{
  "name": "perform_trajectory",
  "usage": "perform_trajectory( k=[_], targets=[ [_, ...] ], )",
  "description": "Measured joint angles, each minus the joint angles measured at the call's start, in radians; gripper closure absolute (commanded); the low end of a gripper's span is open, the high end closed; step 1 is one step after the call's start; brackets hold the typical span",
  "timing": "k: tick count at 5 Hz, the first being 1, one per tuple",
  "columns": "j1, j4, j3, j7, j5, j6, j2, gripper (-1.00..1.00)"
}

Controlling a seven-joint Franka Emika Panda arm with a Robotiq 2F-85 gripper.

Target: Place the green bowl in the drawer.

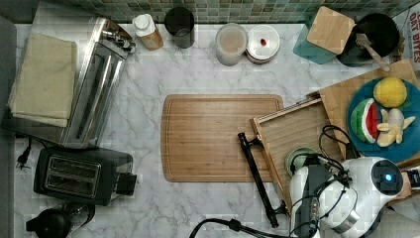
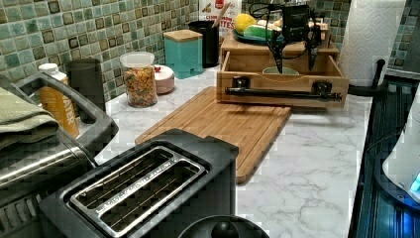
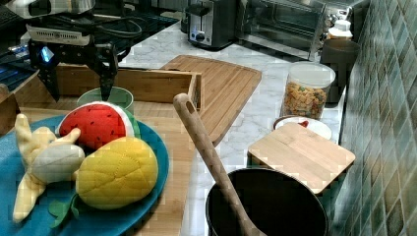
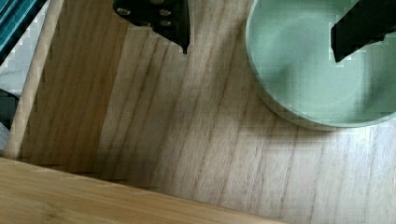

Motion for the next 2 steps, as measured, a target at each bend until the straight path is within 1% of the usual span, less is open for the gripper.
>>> perform_trajectory(
  k=[2],
  targets=[
    [0.002,0.000,0.000,0.000,0.000,0.014,-0.001,-1.00]
  ],
)
